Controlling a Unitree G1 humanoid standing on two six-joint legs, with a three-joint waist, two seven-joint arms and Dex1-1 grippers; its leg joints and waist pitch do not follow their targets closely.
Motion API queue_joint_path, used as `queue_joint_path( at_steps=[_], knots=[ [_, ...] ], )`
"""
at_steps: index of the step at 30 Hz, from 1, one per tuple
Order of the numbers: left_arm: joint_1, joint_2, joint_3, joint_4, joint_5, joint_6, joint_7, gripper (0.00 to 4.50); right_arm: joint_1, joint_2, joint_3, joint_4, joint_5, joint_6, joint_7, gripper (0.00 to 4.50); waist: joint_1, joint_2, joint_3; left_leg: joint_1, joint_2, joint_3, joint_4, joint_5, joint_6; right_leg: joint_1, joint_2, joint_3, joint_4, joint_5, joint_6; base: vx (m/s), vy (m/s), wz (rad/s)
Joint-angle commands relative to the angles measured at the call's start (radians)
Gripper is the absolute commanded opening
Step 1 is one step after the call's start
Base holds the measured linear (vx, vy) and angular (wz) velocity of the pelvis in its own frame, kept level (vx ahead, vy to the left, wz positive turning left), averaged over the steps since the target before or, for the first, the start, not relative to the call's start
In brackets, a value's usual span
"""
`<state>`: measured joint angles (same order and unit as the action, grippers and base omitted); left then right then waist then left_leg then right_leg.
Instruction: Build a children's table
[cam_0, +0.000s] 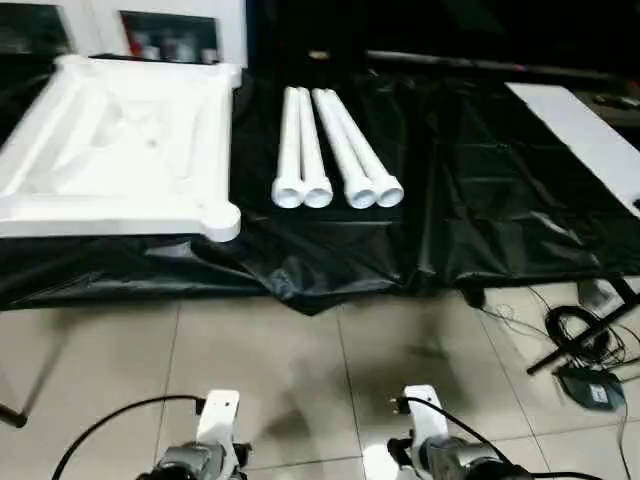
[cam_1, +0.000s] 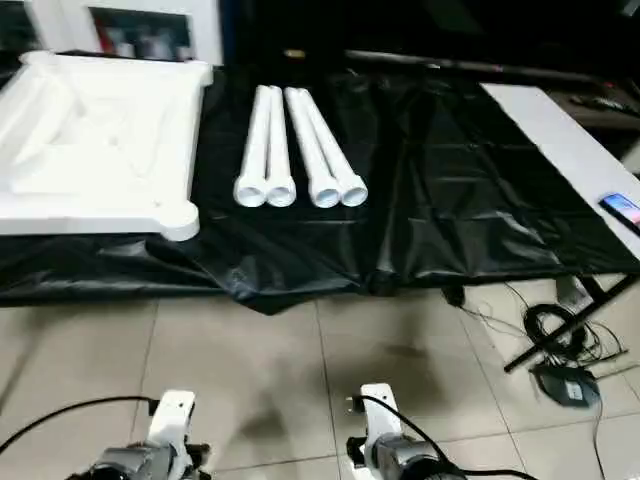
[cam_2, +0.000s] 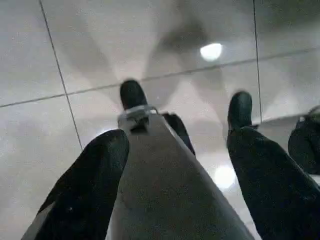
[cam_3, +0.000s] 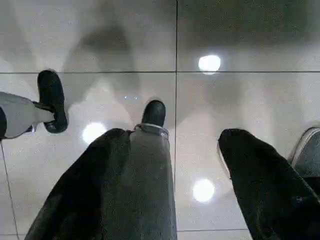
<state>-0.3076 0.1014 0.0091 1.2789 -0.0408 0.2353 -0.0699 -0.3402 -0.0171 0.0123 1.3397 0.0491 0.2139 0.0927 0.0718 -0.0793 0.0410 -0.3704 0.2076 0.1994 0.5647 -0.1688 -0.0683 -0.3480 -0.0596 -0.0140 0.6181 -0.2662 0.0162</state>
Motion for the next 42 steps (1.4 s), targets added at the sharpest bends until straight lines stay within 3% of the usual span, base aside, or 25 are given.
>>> queue_joint_path(
  at_steps=[1,5,8,9,12,15,16,18,20,21,22,23,24,25,27,31,33,34,35,36,37,38,39,40,42],
  knots=[
    [-0.006,-0.003,0.019,-0.012,-0.012,-0.034,0.003,3.94,-0.009,-0.009,-0.031,-0.006,0.023,-0.025,-0.006,3.53,0.003,0.017,-0.039,0.027,0.048,-0.024,-0.067,-0.242,0.007,0.007,-0.087,0.034,-0.076,0.017,-0.224,0.000,0.000,0.00],
    [0.018,0.021,0.040,-0.076,-0.037,-0.169,-0.028,4.30,-0.022,0.002,-0.042,-0.043,0.046,-0.108,0.079,3.86,0.010,0.017,-0.041,0.023,0.049,-0.024,-0.064,-0.227,0.015,0.010,-0.091,0.035,-0.073,0.057,-0.222,0.000,0.000,0.00],
    [0.046,0.033,0.026,-0.138,-0.020,-0.249,-0.065,4.43,-0.020,0.003,-0.024,-0.074,0.030,-0.150,0.133,4.07,0.010,0.015,-0.045,0.021,0.048,-0.022,-0.059,-0.170,0.045,0.013,-0.087,0.031,-0.062,0.143,-0.228,0.000,0.000,0.00],
    [0.098,0.046,0.017,-0.231,-0.012,-0.296,-0.112,4.47,-0.003,-0.006,-0.008,-0.112,0.006,-0.193,0.173,4.13,0.011,0.016,-0.046,0.021,0.050,-0.021,-0.057,-0.157,0.055,0.014,-0.088,0.030,-0.060,0.165,-0.230,0.000,0.000,0.00],
    [0.158,0.060,0.002,-0.330,-0.009,-0.307,-0.147,4.50,0.027,-0.022,0.017,-0.161,-0.015,-0.230,0.199,4.46,0.014,0.018,-0.045,0.023,0.051,-0.019,-0.055,-0.148,0.066,0.011,-0.083,0.028,-0.056,0.187,-0.237,0.000,0.000,0.00],
    [0.286,0.082,-0.035,-0.515,-0.007,-0.348,-0.201,4.50,0.110,-0.048,0.033,-0.291,-0.005,-0.276,0.281,4.50,0.020,0.019,-0.039,0.024,0.054,-0.019,-0.059,-0.195,0.062,0.011,-0.083,0.030,-0.064,0.135,-0.224,0.000,0.000,0.00],
    [0.327,0.085,-0.046,-0.578,-0.011,-0.354,-0.213,4.50,0.147,-0.057,0.039,-0.353,0.006,-0.272,0.311,4.50,0.018,0.015,-0.037,0.023,0.052,-0.018,-0.061,-0.218,0.056,0.009,-0.078,0.031,-0.069,0.104,-0.214,0.000,0.000,0.00],
    [0.412,0.088,-0.060,-0.706,-0.008,-0.385,-0.201,4.50,0.237,-0.081,0.056,-0.507,0.022,-0.271,0.360,4.50,0.021,0.017,-0.033,0.021,0.055,-0.021,-0.066,-0.262,0.048,0.009,-0.077,0.032,-0.075,0.054,-0.195,0.000,0.000,0.00],
    [0.474,0.086,-0.059,-0.804,-0.010,-0.407,-0.208,4.50,0.305,-0.098,0.066,-0.628,0.040,-0.259,0.414,4.50,0.021,0.014,-0.025,0.021,0.054,-0.023,-0.074,-0.335,0.036,0.004,-0.075,0.034,-0.089,-0.059,-0.173,0.000,0.000,0.00],
    [0.527,0.082,-0.049,-0.898,-0.031,-0.401,-0.216,4.50,0.382,-0.120,0.074,-0.770,0.065,-0.237,0.447,4.50,0.019,0.013,-0.020,0.021,0.055,-0.025,-0.079,-0.383,0.023,-0.002,-0.076,0.037,-0.098,-0.156,-0.154,0.000,0.000,0.00],
    [0.553,0.083,-0.043,-0.943,-0.041,-0.415,-0.220,4.50,0.425,-0.136,0.083,-0.853,0.082,-0.222,0.470,4.50,0.020,0.017,-0.015,0.023,0.055,-0.029,-0.082,-0.425,0.010,-0.008,-0.077,0.039,-0.107,-0.235,-0.137,0.000,0.000,0.00],
    [0.572,0.086,-0.037,-0.983,-0.041,-0.414,-0.211,4.50,0.457,-0.148,0.088,-0.916,0.093,-0.219,0.482,4.50,0.020,0.014,-0.016,0.022,0.055,-0.030,-0.081,-0.427,0.010,-0.005,-0.075,0.040,-0.108,-0.244,-0.127,0.000,0.000,0.00],
    [0.599,0.089,-0.023,-1.049,-0.036,-0.407,-0.187,4.50,0.500,-0.165,0.089,-1.004,0.117,-0.215,0.503,4.50,0.020,0.017,-0.006,0.021,0.052,-0.030,-0.085,-0.457,0.006,-0.015,-0.073,0.043,-0.113,-0.289,-0.110,0.000,0.000,0.00],
    [0.614,0.093,-0.012,-1.092,-0.037,-0.404,-0.177,4.50,0.525,-0.176,0.087,-1.065,0.154,-0.195,0.532,4.50,0.017,0.012,-0.006,0.023,0.049,-0.032,-0.085,-0.491,-0.001,-0.017,-0.073,0.043,-0.118,-0.355,-0.094,0.000,0.000,0.00],
    [0.635,0.101,0.007,-1.169,-0.052,-0.390,-0.171,4.50,0.566,-0.199,0.080,-1.170,0.204,-0.151,0.569,4.50,0.018,0.013,-0.010,0.020,0.050,-0.037,-0.087,-0.475,-0.001,-0.014,-0.072,0.043,-0.117,-0.355,-0.081,0.000,0.000,0.00],
    [0.679,0.126,0.062,-1.385,-0.100,-0.321,-0.160,4.50,0.639,-0.258,0.063,-1.410,0.320,-0.080,0.644,4.50,0.025,0.010,-0.015,0.017,0.045,-0.033,-0.083,-0.414,0.013,-0.012,-0.062,0.039,-0.104,-0.222,-0.090,0.000,0.000,0.00],
    [0.692,0.142,0.089,-1.499,-0.123,-0.276,-0.162,4.50,0.652,-0.289,0.060,-1.535,0.353,-0.023,0.644,4.50,0.030,0.010,-0.016,0.017,0.046,-0.033,-0.081,-0.378,0.015,-0.007,-0.058,0.038,-0.097,-0.151,-0.088,0.000,0.000,0.00],
    [0.694,0.145,0.097,-1.531,-0.128,-0.259,-0.159,4.50,0.651,-0.298,0.058,-1.566,0.358,-0.011,0.640,4.50,0.032,0.008,-0.020,0.017,0.046,-0.033,-0.079,-0.354,0.018,-0.003,-0.055,0.037,-0.092,-0.111,-0.088,0.000,0.000,0.00],
    [0.680,0.157,0.120,-1.595,-0.126,-0.227,-0.143,4.50,0.620,-0.300,0.037,-1.602,0.411,0.046,0.624,4.50,0.033,0.009,-0.022,0.019,0.042,-0.031,-0.076,-0.322,0.023,-0.004,-0.052,0.034,-0.087,-0.051,-0.088,0.000,0.000,0.00],
    [0.680,0.157,0.120,-1.595,-0.126,-0.227,-0.143,4.50,0.620,-0.300,0.037,-1.602,0.411,0.046,0.624,4.50,0.033,0.008,-0.022,0.019,0.040,-0.031,-0.075,-0.315,0.024,-0.003,-0.052,0.034,-0.086,-0.045,-0.089,0.000,0.000,0.00],
    [0.665,0.164,0.136,-1.631,-0.119,-0.204,-0.129,4.50,0.587,-0.297,0.019,-1.610,0.438,0.070,0.611,4.50,0.039,0.022,-0.021,0.020,0.038,-0.032,-0.076,-0.317,0.017,-0.006,-0.055,0.033,-0.087,-0.058,-0.088,0.000,0.000,0.00],
    [0.646,0.176,0.152,-1.677,-0.099,-0.174,-0.112,4.50,0.533,-0.289,-0.006,-1.602,0.446,0.081,0.585,4.50,0.036,0.018,-0.019,0.022,0.038,-0.029,-0.076,-0.330,0.010,-0.009,-0.053,0.034,-0.091,-0.074,-0.086,0.000,0.000,0.00],
    [0.638,0.183,0.160,-1.698,-0.088,-0.162,-0.105,4.50,0.503,-0.284,-0.019,-1.592,0.443,0.082,0.568,4.50,0.037,0.022,-0.024,0.024,0.037,-0.035,-0.076,-0.338,-0.016,-0.007,-0.054,0.030,-0.085,-0.090,-0.091,0.000,0.000,0.00],
    [0.626,0.184,0.168,-1.722,-0.076,-0.151,-0.092,4.50,0.459,-0.277,-0.036,-1.561,0.416,0.066,0.538,4.50,0.037,0.022,-0.024,0.024,0.037,-0.035,-0.076,-0.338,-0.016,-0.007,-0.054,0.030,-0.085,-0.090,-0.091,0.000,0.000,0.00],
    [0.609,0.187,0.181,-1.759,-0.072,-0.113,-0.065,4.50,0.390,-0.265,-0.068,-1.504,0.389,0.031,0.491,4.50,0.050,0.041,-0.022,0.026,0.033,-0.037,-0.078,-0.350,-0.039,-0.009,-0.057,0.029,-0.086,-0.103,-0.090,0.000,0.000,0.00]
  ],
)
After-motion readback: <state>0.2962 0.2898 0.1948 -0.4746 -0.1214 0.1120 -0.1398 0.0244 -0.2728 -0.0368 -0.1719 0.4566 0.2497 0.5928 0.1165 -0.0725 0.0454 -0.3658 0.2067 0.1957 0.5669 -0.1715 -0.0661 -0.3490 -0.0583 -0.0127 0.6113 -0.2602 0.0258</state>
